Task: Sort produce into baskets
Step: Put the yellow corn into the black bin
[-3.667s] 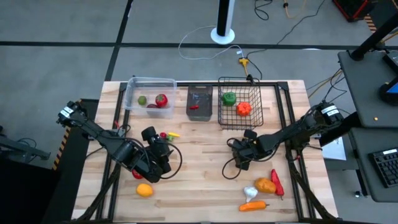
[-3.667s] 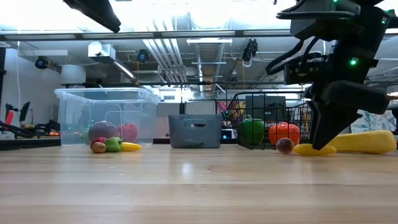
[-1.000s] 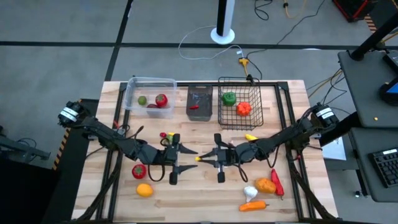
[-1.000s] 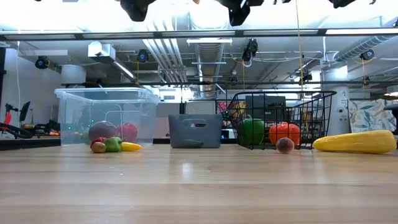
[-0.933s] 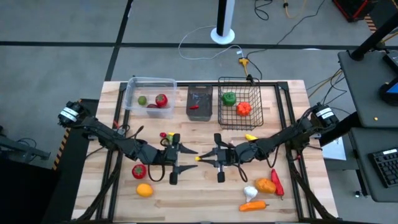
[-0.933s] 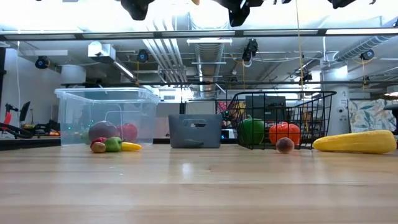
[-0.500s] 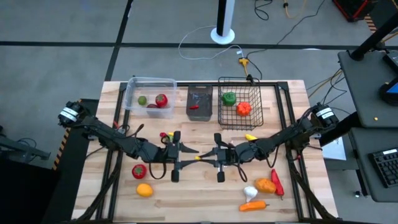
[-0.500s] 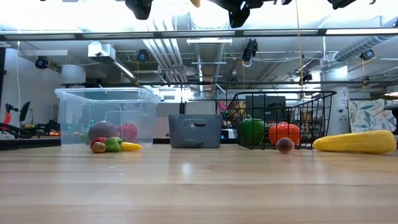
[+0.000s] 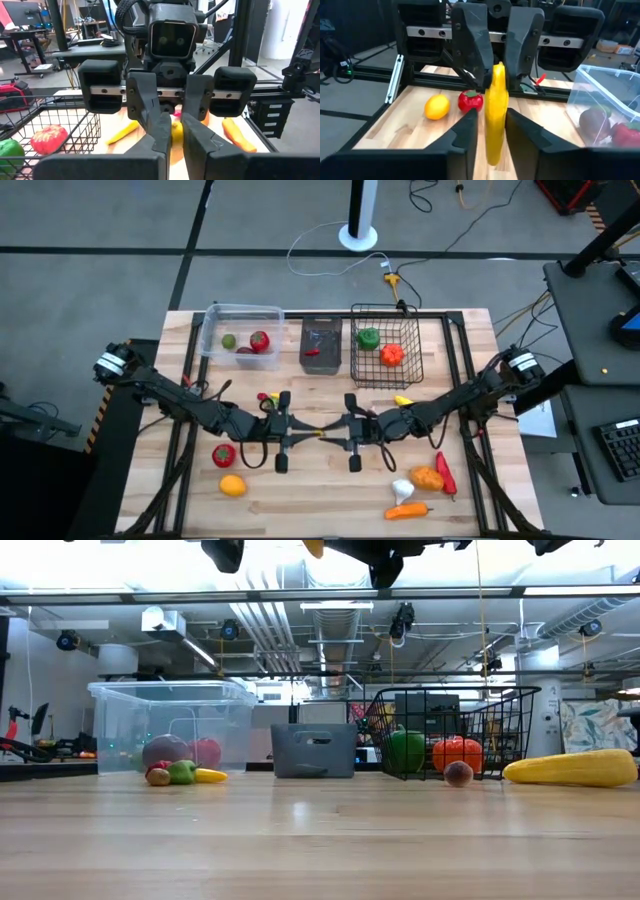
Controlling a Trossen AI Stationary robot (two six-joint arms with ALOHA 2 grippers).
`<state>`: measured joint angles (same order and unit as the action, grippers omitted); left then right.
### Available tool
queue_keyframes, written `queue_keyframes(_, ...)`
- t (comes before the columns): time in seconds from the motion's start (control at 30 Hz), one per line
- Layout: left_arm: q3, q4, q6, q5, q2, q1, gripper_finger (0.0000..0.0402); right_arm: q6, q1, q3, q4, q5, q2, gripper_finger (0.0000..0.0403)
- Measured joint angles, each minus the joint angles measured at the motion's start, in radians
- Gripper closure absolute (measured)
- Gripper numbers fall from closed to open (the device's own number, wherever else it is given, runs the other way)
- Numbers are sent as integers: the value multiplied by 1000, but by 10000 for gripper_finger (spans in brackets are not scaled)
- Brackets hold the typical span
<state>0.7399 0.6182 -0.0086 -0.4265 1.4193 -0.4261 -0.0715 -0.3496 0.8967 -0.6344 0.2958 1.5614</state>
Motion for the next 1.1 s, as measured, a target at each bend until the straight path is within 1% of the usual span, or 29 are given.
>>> queue_keyframes(0.13,0,-1,9,-9,0,5,390,11,-1,0,22,5,-15,284)
queue_keyframes(0.3,-1,-19,20,-16,-11,31,391,68,-1,0,146,76,-80,254)
queue_keyframes(0.37,7,-59,22,-20,-15,50,391,107,-2,0,207,118,-112,246)
queue_keyframes(0.43,33,-143,24,-51,-17,77,391,148,-2,0,257,161,-142,240)
queue_keyframes(0.53,105,-338,27,-85,-18,149,392,208,-1,0,330,210,-189,234)
queue_keyframes(0.6,159,-474,27,-87,-12,213,392,237,-1,0,367,214,-213,232)
queue_keyframes(0.7,221,-620,43,-86,11,321,392,250,-1,0,405,213,-231,233)
queue_keyframes(0.77,245,-656,70,-64,25,394,392,258,-2,0,427,213,-238,235)
queue_keyframes(0.93,277,-656,91,84,74,553,393,258,-2,-1,449,213,-237,238)
queue_keyframes(1.1,314,-682,100,111,136,634,393,258,-1,-1,478,213,-232,238)
